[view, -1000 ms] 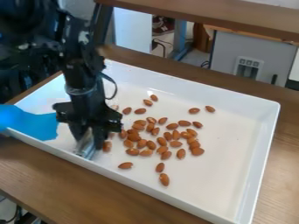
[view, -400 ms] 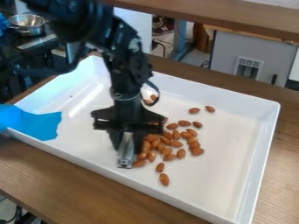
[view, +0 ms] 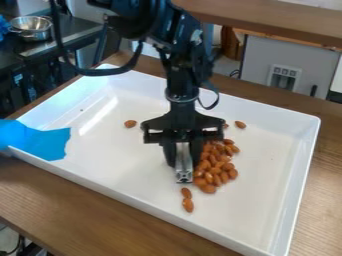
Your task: Sweep into pile
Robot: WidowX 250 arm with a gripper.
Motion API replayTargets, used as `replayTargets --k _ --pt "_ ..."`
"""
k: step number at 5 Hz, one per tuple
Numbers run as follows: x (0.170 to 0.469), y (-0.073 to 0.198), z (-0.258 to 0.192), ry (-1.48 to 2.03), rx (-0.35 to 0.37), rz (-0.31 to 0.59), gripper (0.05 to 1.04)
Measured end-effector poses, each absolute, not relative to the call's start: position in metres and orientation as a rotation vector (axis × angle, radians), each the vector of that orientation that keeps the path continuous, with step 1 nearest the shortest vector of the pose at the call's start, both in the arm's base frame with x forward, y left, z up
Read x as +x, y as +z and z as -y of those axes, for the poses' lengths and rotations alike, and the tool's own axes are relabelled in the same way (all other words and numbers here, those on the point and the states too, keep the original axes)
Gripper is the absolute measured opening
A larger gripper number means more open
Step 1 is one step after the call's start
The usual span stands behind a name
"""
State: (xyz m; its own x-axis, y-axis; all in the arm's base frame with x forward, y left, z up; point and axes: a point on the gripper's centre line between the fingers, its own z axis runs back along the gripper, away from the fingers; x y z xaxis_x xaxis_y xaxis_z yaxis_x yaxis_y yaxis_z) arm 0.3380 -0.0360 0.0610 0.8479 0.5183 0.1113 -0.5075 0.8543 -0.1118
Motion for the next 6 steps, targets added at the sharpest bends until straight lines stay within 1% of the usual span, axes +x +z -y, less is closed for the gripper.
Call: replayTargets --k 2,3,4,5,6 --pt "0.366 0.062 0.072 0.641 -0.113 0.143 0.378" --pt "0.382 0.064 0.096 0.668 -0.126 0.155 0.378" --pt "0.392 0.069 0.121 0.688 -0.155 0.153 0.378" --pt "0.403 0.093 0.137 0.707 -0.206 0.176 0.378" --pt "0.399 0.104 0.135 0.719 -0.210 0.180 0.378"
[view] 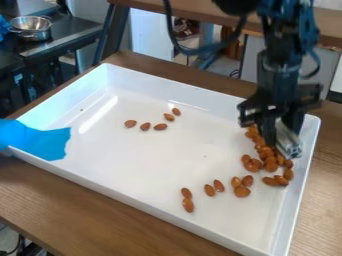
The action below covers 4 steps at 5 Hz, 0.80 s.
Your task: Sweep into pile
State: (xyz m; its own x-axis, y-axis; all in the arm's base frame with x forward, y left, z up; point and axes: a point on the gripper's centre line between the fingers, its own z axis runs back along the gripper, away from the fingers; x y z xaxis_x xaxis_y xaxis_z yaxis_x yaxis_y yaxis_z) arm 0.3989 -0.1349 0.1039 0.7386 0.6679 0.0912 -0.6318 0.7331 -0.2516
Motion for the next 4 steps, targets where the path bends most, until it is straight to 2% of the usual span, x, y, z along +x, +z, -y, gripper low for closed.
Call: replayTargets --k 1,2,3,4 --pt "0.380 0.150 0.099 0.794 -0.203 0.234 0.378" --pt "0.357 0.147 0.069 0.882 -0.119 0.212 0.378" --pt "0.327 0.133 0.055 0.994 -0.070 0.180 0.378" --pt "0.303 0.111 0.041 1.164 0.015 0.140 0.378"
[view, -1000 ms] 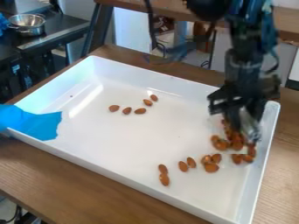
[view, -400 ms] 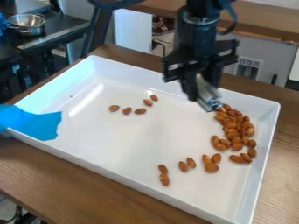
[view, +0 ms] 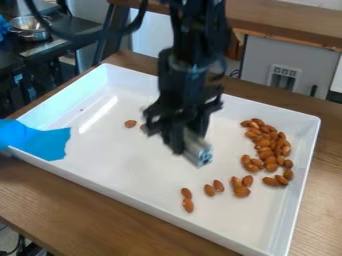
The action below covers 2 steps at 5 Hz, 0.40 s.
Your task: Sweep into pile
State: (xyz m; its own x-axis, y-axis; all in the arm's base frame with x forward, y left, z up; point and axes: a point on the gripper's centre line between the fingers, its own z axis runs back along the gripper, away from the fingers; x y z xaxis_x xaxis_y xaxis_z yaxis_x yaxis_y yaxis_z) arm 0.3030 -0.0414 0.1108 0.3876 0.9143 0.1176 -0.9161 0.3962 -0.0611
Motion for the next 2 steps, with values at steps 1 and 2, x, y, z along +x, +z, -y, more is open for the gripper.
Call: replayTargets --k 1,2 --pt "0.290 0.109 0.044 1.236 0.088 0.101 0.378" --pt "0.282 0.095 0.045 1.305 0.169 0.043 0.378"
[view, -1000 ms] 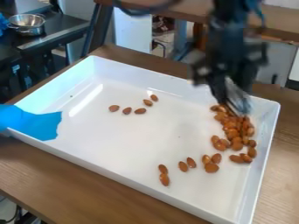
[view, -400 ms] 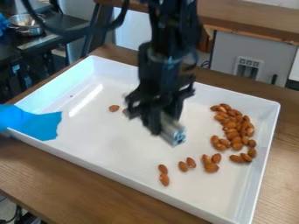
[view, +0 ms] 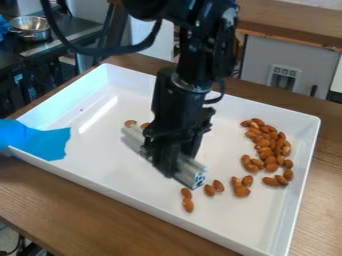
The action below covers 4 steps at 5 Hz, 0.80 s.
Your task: Sweep into pile
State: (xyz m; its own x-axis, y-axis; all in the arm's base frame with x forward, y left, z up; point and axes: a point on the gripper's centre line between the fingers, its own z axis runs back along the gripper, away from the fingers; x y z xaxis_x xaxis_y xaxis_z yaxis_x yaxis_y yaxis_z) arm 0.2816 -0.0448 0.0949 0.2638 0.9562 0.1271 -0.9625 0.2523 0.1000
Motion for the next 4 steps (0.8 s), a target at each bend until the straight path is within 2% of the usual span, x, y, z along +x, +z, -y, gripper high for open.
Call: replayTargets --k 3,4 --pt "0.280 0.065 0.044 1.288 0.270 0.052 0.378" --pt "0.278 0.062 0.043 1.279 0.276 0.051 0.378"
